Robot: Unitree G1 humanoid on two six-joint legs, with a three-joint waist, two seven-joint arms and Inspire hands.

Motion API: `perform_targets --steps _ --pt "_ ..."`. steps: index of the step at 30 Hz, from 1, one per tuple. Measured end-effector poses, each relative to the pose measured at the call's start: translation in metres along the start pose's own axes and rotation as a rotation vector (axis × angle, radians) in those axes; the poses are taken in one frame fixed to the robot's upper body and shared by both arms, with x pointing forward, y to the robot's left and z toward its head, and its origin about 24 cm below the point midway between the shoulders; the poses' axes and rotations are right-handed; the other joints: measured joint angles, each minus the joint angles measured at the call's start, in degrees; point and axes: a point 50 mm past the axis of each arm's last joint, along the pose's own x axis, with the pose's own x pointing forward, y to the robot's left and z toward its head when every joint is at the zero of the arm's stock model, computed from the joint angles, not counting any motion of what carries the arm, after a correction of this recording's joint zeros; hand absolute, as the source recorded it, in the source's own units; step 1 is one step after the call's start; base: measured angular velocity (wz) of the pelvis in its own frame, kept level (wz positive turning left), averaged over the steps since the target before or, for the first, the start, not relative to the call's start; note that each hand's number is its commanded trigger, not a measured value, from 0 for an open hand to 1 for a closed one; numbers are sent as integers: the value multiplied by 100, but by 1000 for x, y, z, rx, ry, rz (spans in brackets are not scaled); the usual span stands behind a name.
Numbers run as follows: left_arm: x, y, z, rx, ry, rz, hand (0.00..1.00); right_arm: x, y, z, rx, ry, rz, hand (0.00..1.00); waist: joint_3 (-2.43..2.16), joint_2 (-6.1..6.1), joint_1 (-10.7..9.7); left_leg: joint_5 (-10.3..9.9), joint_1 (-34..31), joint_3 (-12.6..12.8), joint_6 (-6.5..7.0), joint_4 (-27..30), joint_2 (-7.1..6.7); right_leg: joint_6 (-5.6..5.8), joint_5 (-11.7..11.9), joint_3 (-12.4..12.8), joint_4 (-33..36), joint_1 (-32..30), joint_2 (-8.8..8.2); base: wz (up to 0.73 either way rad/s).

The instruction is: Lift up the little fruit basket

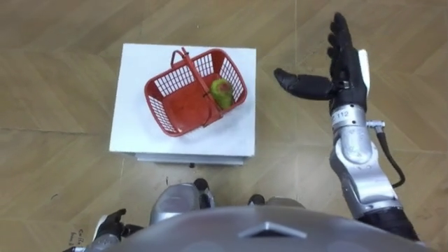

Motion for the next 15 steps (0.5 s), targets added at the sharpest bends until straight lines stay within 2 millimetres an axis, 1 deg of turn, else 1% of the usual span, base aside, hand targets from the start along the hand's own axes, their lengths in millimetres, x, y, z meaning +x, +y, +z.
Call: perform_targets --steps 1,2,3,4,6,7,9,10,11,12,13,15 --pt "0 0 1 -2 -6 1 0 -1 -3 -6 -14 24 -11 0 -5 -7 -24 0 41 20 0 -36 -5 5 -4 12 -2 23 -4 -10" --pt "0 0 2 -2 -12 2 0 -5 -7 -19 -39 76 -32 0 -6 -11 -52 0 131 27 0 -77 -19 18 -13 18 -13 96 -13 -6" --pt "0 0 2 -2 -13 2 0 -10 -10 -33 -62 131 -51 0 -20 -16 -95 -1 213 31 -2 -108 -36 38 -33 34 -14 155 -24 -3" --pt "0 0 3 -2 -17 2 0 -13 -12 -39 -74 156 -61 0 -20 -17 -104 -2 249 36 -2 -133 -45 41 -43 48 -16 179 -29 -5" --pt "0 0 4 -4 -22 16 0 -26 -19 -68 -132 272 -78 0 -30 -32 -145 -2 312 38 -2 -166 -65 44 -48 64 -30 228 -37 -4" --pt "0 -1 5 -4 -25 17 0 -30 -21 -76 -145 308 -82 0 -34 -34 -160 -2 324 38 -1 -174 -68 44 -48 64 -33 239 -38 0" --pt "-1 -1 1 -3 -18 17 0 -47 -30 -98 -174 419 -95 0 -44 -34 -154 -4 358 33 -3 -185 -82 45 -49 70 -101 291 -40 0" --pt "-2 -1 -1 -2 -15 18 0 -50 -31 -102 -179 442 -95 0 -48 -32 -164 -7 372 30 -6 -187 -82 45 -49 70 -97 299 -39 -5" --pt "-2 -1 -3 1 -10 17 0 -57 -34 -111 -191 487 -91 0 -62 -33 -172 -13 395 24 -15 -190 -78 45 -49 71 -95 308 -35 -4" --pt "-3 -2 -4 -5 -10 17 0 -64 -36 -120 -200 538 -82 0 -62 -28 -199 -15 421 12 -19 -189 -75 45 -49 70 -97 334 -32 0" --pt "-3 -2 -3 -12 -10 17 0 -68 -37 -125 -205 565 -78 0 -63 -25 -214 -17 436 3 -19 -188 -76 45 -49 67 -99 352 -31 4" --pt "-3 -4 -3 -24 -12 14 0 -79 -40 -138 -208 650 -61 0 -82 -12 -219 -22 465 -21 -21 -186 -82 45 -62 58 -108 394 -31 2"
